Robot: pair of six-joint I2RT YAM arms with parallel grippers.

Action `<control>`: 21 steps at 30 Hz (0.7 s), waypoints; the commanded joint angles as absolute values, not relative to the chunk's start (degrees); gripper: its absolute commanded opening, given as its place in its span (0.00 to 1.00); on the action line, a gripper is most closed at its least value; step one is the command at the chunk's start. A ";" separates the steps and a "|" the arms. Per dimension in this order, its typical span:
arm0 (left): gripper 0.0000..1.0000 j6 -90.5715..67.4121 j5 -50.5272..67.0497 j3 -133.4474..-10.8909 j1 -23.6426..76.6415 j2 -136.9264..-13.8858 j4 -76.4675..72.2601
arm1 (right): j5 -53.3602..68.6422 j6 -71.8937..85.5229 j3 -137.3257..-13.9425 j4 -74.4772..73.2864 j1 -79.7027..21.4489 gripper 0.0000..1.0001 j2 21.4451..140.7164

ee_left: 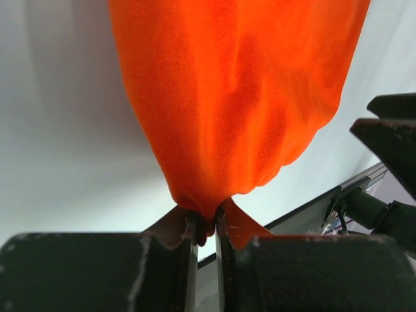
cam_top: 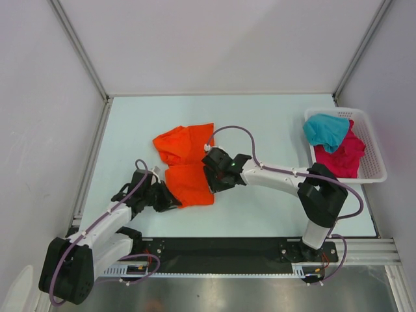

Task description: Fold and stack the t-shirts

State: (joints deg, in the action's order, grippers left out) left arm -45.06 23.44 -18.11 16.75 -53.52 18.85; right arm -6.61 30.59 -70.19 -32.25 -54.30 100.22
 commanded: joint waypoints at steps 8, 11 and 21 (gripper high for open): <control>0.21 -47.11 25.58 -17.05 16.96 -51.77 18.63 | -5.36 34.28 -72.77 -30.41 -58.09 0.51 101.07; 0.21 -47.46 25.49 -17.05 16.96 -50.98 19.16 | -5.19 34.89 -72.16 -29.71 -58.54 0.51 101.95; 0.21 -47.81 25.31 -17.49 16.96 -49.66 20.39 | -3.60 36.56 -69.88 -26.11 -59.24 0.51 105.03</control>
